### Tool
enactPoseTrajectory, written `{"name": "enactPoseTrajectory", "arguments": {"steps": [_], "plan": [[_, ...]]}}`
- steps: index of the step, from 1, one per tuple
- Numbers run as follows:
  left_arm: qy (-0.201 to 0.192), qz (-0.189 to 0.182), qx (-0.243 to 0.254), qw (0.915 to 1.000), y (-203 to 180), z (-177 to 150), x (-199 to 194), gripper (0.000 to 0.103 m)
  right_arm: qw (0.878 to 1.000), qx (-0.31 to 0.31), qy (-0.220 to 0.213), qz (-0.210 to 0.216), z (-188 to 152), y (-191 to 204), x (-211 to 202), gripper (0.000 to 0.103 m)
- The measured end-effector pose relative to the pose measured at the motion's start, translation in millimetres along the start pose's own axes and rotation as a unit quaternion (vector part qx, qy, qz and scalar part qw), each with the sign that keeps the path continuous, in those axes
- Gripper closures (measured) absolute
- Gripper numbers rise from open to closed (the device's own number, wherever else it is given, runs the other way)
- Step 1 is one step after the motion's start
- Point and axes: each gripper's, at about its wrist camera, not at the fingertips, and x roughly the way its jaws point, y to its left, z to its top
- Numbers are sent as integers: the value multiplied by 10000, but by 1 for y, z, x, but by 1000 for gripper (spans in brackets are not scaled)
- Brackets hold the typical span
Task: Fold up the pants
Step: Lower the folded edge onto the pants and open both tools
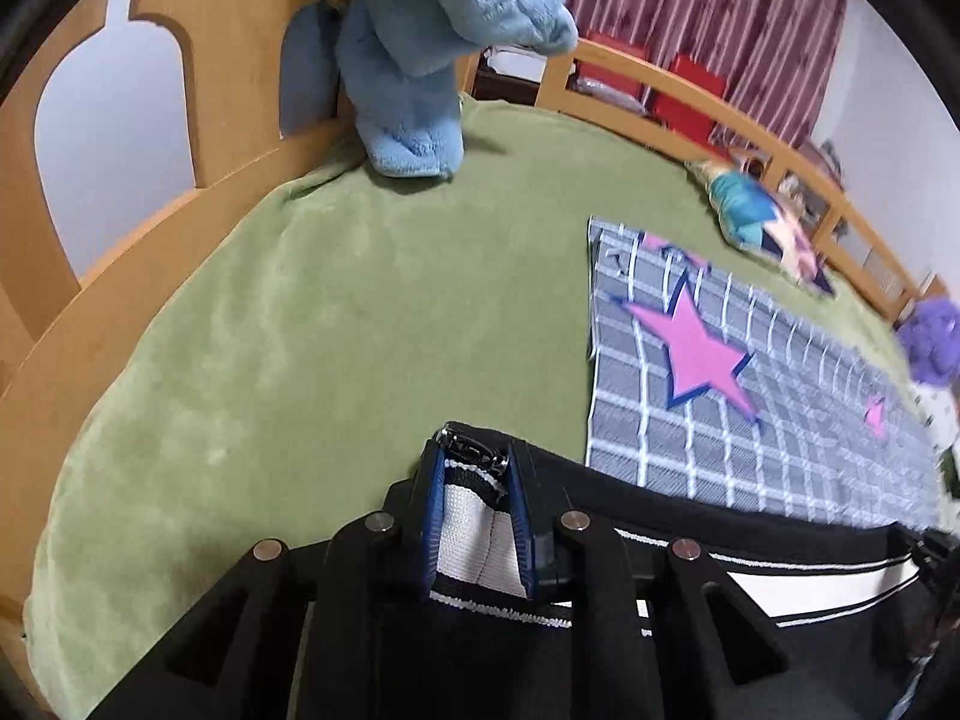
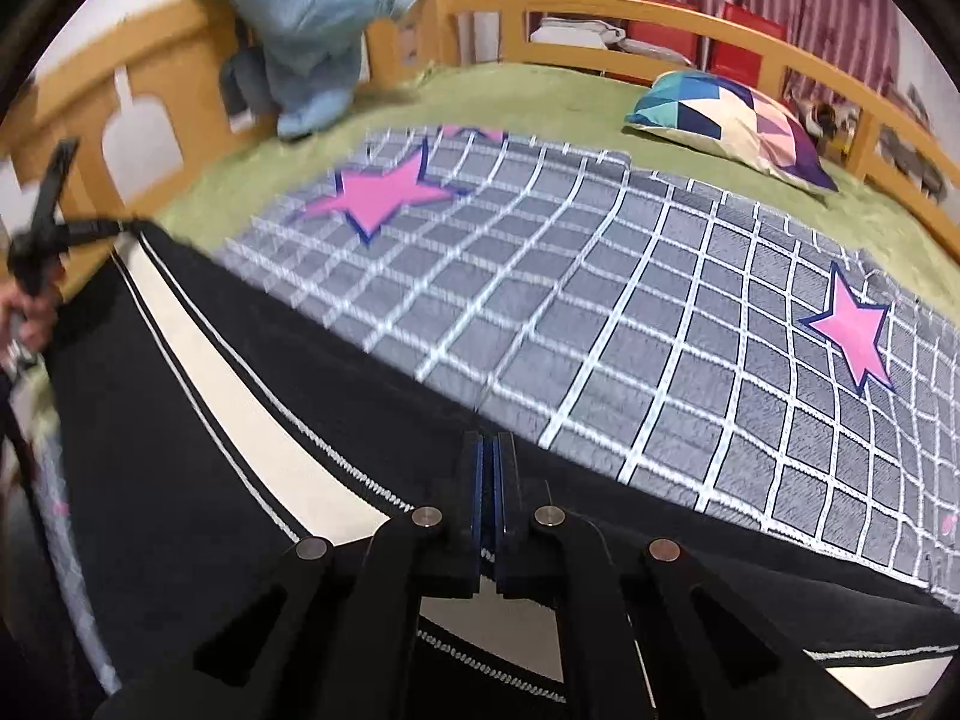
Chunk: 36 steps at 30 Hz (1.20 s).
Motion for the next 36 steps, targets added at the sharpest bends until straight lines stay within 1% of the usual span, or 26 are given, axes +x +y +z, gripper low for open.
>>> {"name": "enactPoseTrajectory", "arguments": {"steps": [1, 3, 7, 9, 10, 11, 12, 14, 15, 16, 18, 21, 23, 25, 27, 28, 30, 33, 36], "plan": [[-9, -14, -43, 10000, 1, 3, 3, 84, 10000, 24, -57, -12, 3, -2, 0, 100], [30, 23, -118, 9999, 1, 5, 12, 84, 10000, -26, -32, -91, 6, -3, 7, 100], [395, 335, -34, 9987, -2, -1, 41, 83, 9998, 126, 150, -79, 0, -11, 36, 100], [482, 484, 19, 9977, -2, -4, 47, 76, 9989, 287, 371, 26, -7, -17, 52, 99], [482, 561, 48, 9972, -3, -5, 47, 71, 9988, 390, 298, 55, -9, -19, 53, 98], [484, 658, 59, 9966, -3, -4, 45, 56, 9987, 437, 260, 38, -8, -19, 53, 97], [448, 746, 24, 9962, -3, -3, 40, 44, 9986, 442, 293, 8, -7, -18, 51, 95], [344, 672, -67, 9971, -1, -3, 27, 42, 9984, 408, 369, -107, -5, -14, 47, 88], [338, 619, -97, 9975, 1, -4, 20, 41, 9983, 408, 351, -241, -5, -12, 40, 80], [349, 594, -110, 9976, 2, -6, 11, 41, 9981, 435, 295, -318, -6, -11, 32, 69], [345, 570, -140, 9977, 4, -15, -8, 41, 9977, 520, 227, -372, -14, -8, 15, 58], [248, 468, -177, 9984, 8, -35, -40, 41, 9960, 767, 153, -433, -35, -4, -14, 58], [133, 319, -295, 9990, 14, -53, -62, 41, 9949, 826, 152, -562, -52, 0, -32, 58], [197, 140, -439, 9987, 20, -74, -78, 41, 9930, 806, 169, -846, -72, 3, -53, 58], [272, -10, -539, 9982, 24, -93, -89, 43, 9906, 886, 124, -1031, -91, 4, -73, 58], [287, -163, -559, 9979, 25, -103, -93, 43, 9891, 971, 80, -1101, -99, 2, -82, 58], [369, -142, -574, 9976, 23, -117, -98, 43, 9846, 1229, -37, -1243, -116, -5, -102, 58], [331, -43, -585, 9977, 18, -137, -108, 43, 9765, 1572, -308, -1445, -145, -17, -138, 58], [342, -21, -671, 9972, 14, -150, -117, 44, 9707, 1788, -305, -1576, -170, -28, -165, 58]]}}
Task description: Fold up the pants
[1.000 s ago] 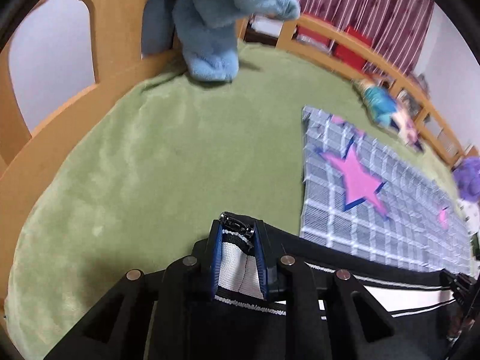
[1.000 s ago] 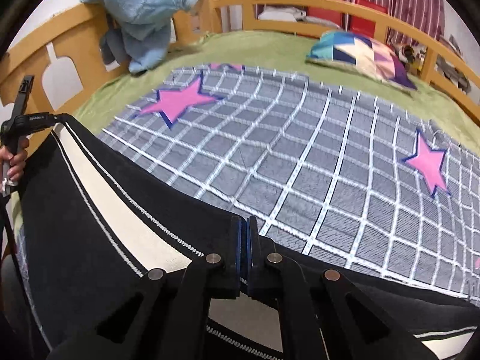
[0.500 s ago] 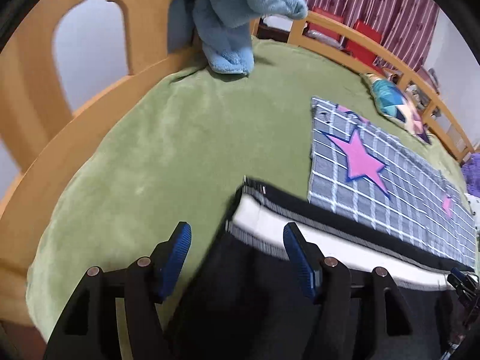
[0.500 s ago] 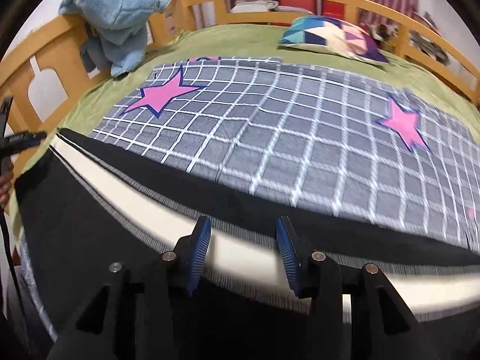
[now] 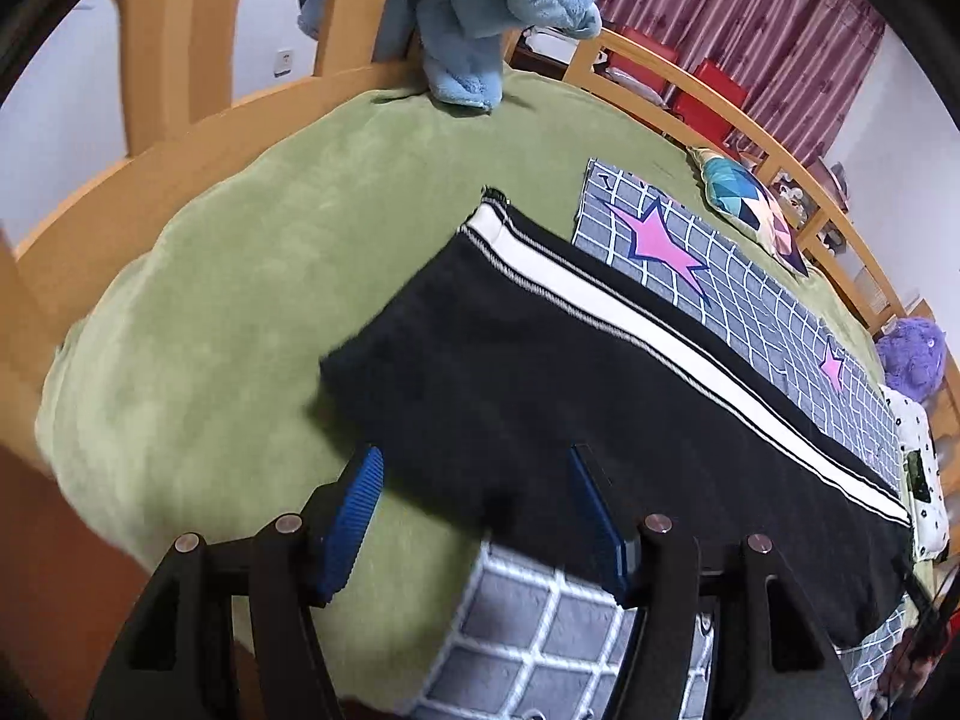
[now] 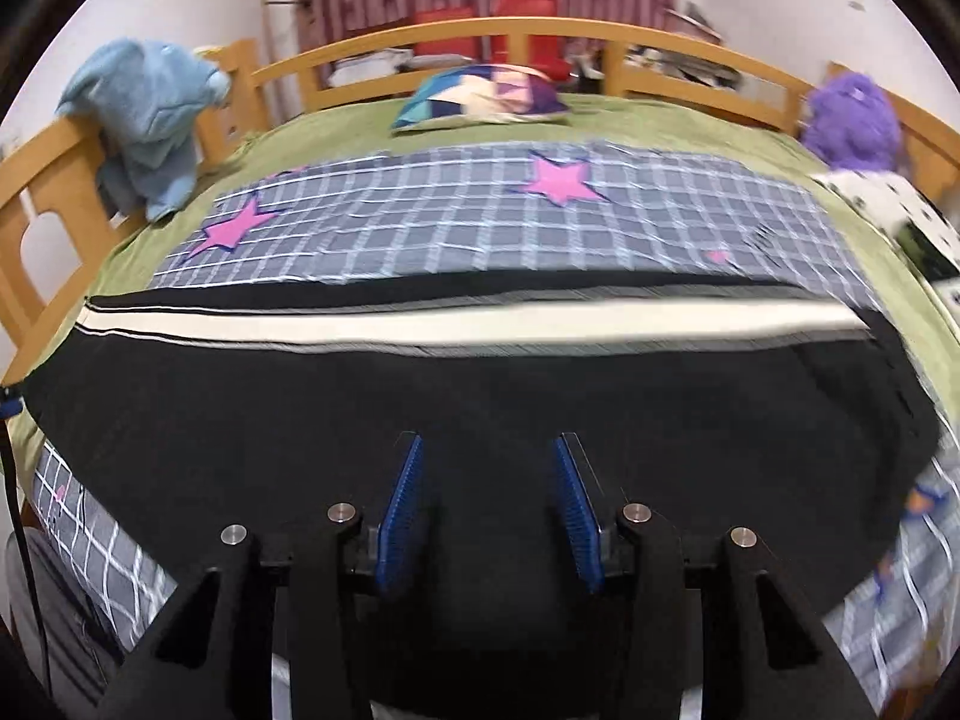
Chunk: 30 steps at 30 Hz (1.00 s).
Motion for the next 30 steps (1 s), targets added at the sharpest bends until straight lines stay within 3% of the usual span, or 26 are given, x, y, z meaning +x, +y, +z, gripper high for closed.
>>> {"name": "enactPoseTrajectory", "arguments": {"steps": [5, 9, 10, 15, 22, 23, 24, 25, 27, 29, 30], "plan": [[155, -314, -114, 9993, -17, -16, -8, 45, 9984, 417, -117, -374, -34, -50, -32, 57], [354, -539, 82, 9979, -47, -26, -9, 45, 9902, 1139, -233, -771, -47, -112, -45, 39], [376, -579, 173, 9975, -56, -28, -10, 45, 9862, 1417, -220, -833, -49, -132, -46, 38], [185, -653, 272, 9973, -85, -32, -23, 43, 9690, 2326, -297, -782, -48, -204, -28, 38], [166, -727, 163, 9971, -108, -27, -24, 43, 9577, 2852, -217, -317, -27, -241, 35, 32], [166, -696, 204, 9972, -110, -28, -24, 43, 9562, 2896, -256, -351, -24, -243, 36, 38], [165, -613, 261, 9976, -114, -27, -21, 43, 9567, 2857, -295, -475, -20, -241, 36, 75], [165, -550, 296, 9979, -116, -27, -20, 43, 9600, 2627, -376, -894, -13, -237, 30, 91], [167, -499, 333, 9981, -118, -28, -18, 43, 9690, 2175, -869, -783, -4, -230, 4, 97], [152, -507, 324, 9981, -119, -28, -18, 43, 9649, 2031, -1540, -631, 1, -227, -31, 100], [145, -508, 318, 9981, -118, -29, -17, 43, 9635, 2051, -1618, -588, 2, -227, -39, 100]]}}
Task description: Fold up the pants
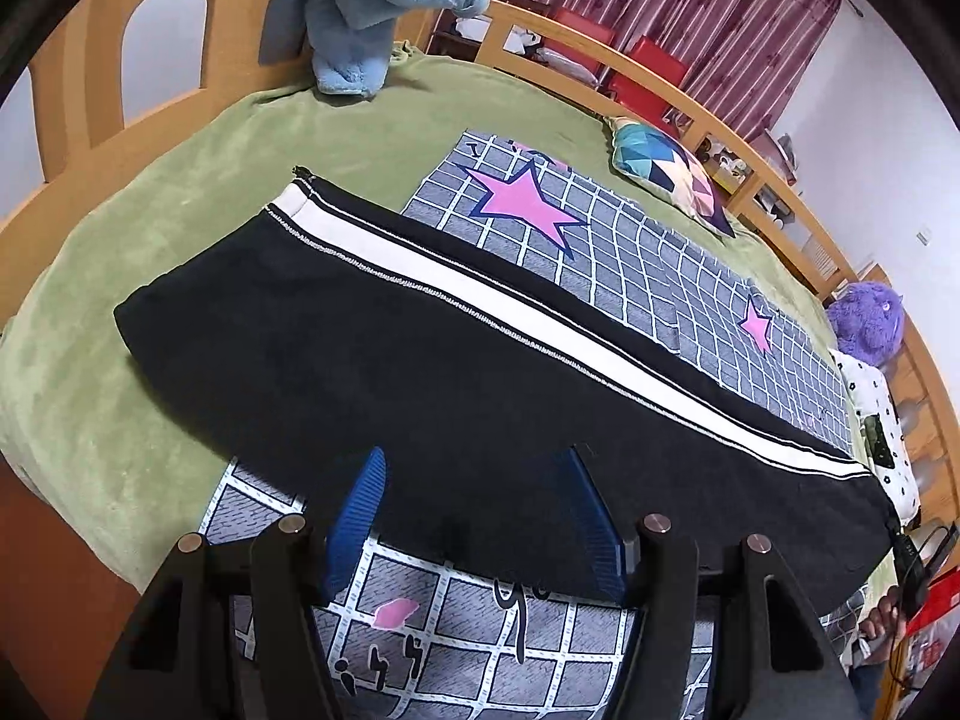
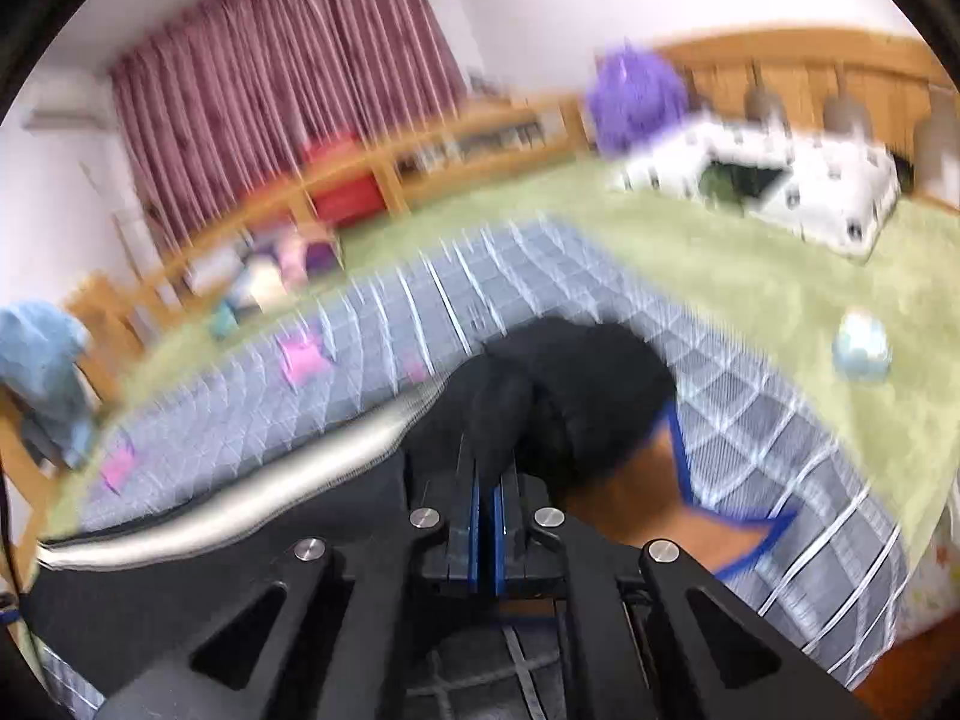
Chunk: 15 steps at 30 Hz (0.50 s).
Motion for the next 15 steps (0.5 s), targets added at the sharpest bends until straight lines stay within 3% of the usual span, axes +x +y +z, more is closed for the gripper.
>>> {"name": "enactPoseTrajectory", "arguments": {"steps": [2, 5, 8, 10, 15], "plan": [[12, 58, -3, 10000, 4, -1, 4, 43, 9993, -3, 307, -202, -4, -2, 11, 100], [74, 264, -59, 9996, 17, -2, 9, 43, 9910, -198, 1176, -614, -31, -11, 45, 96], [57, 525, -236, 9983, 41, -2, 11, 43, 9913, -136, 1181, -555, -43, -21, 33, 84], [25, 579, -405, 9975, 60, -3, 10, 43, 9897, -212, 1225, -710, -46, -21, 19, 65], [-6, 615, -858, 9944, 111, 3, 14, 43, 9871, -385, 1327, -813, -52, -2, -18, 63]]}}
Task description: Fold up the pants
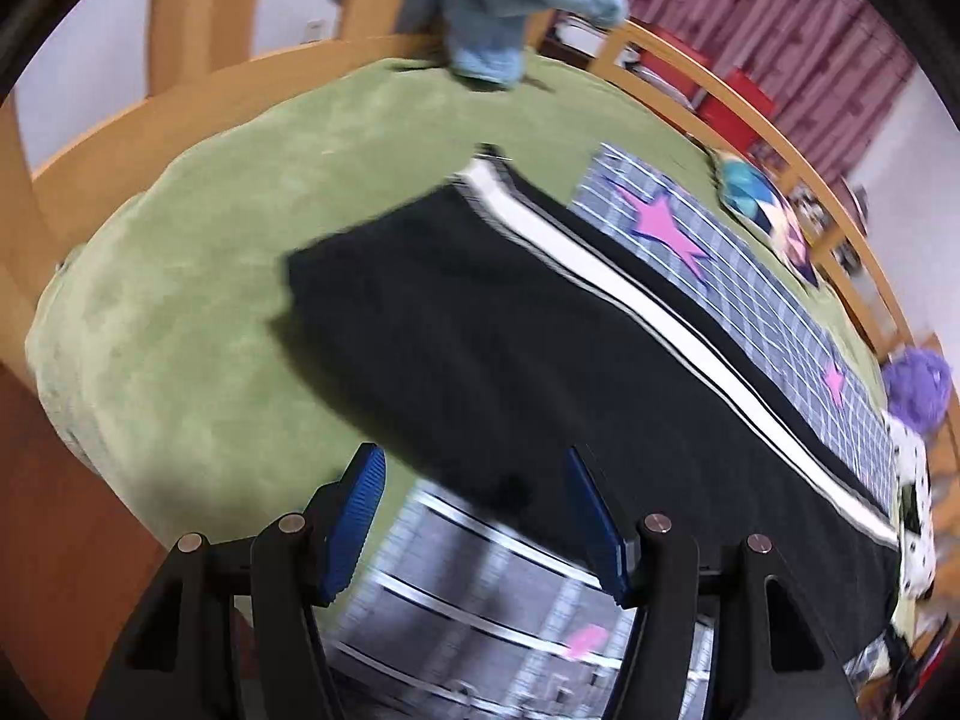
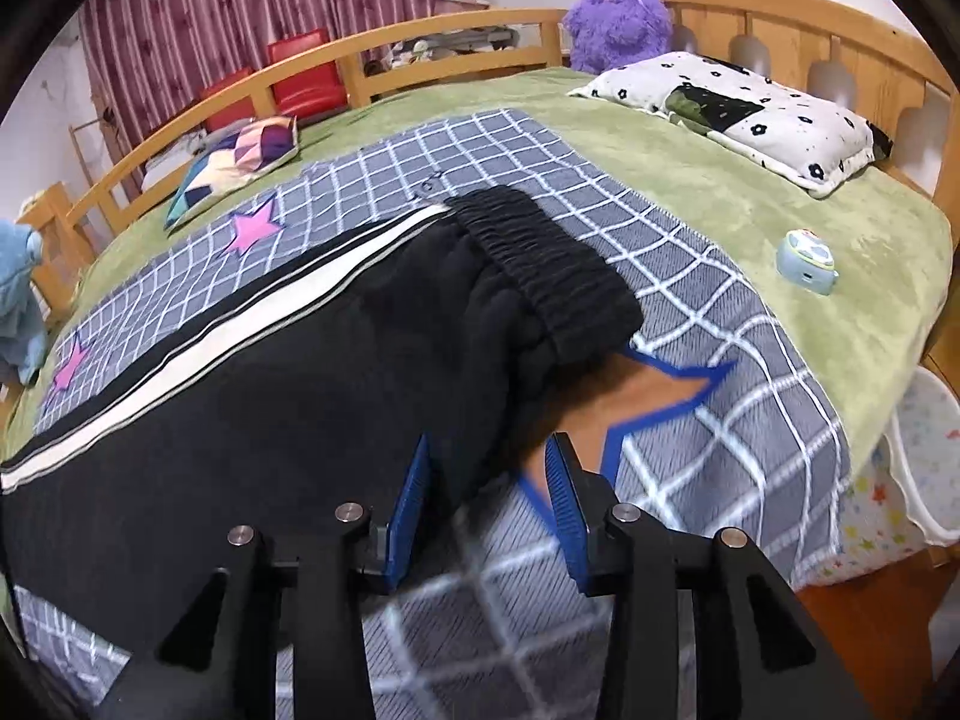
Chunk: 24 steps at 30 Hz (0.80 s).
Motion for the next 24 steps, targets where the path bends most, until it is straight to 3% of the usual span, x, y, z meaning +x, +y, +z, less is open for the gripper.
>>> {"name": "enactPoseTrajectory", "arguments": {"steps": [6, 9, 13, 14, 16, 17, 18, 20, 24], "plan": [[52, -17, -434, 9990, 46, 28, 22, 43, 9997, -168, 173, 55, -27, 42, -28, 62], [215, -301, -628, 9973, 58, 38, 40, 45, 9990, -337, 307, -27, -39, 66, -32, 60], [98, -575, -729, 9956, 58, 49, 54, 45, 9982, -390, 451, 8, -52, 89, -31, 60], [100, -568, -748, 9955, 56, 52, 58, 48, 9980, -406, 477, 31, -54, 94, -30, 60], [55, -433, -779, 9960, 54, 56, 63, 64, 9973, -450, 559, 121, -59, 105, -27, 60], [-25, -318, -770, 9965, 52, 58, 62, 83, 9971, -483, 570, 161, -61, 110, -27, 60], [-148, -402, -732, 9964, 50, 60, 57, 88, 9968, -521, 571, 198, -62, 114, -27, 60], [-383, -350, -478, 9975, 39, 64, 41, 89, 9960, -633, 548, 296, -66, 124, -28, 60], [-935, 185, 164, 9953, -10, 66, 2, 89, 9940, -887, 417, 489, -67, 141, -36, 60]]}}
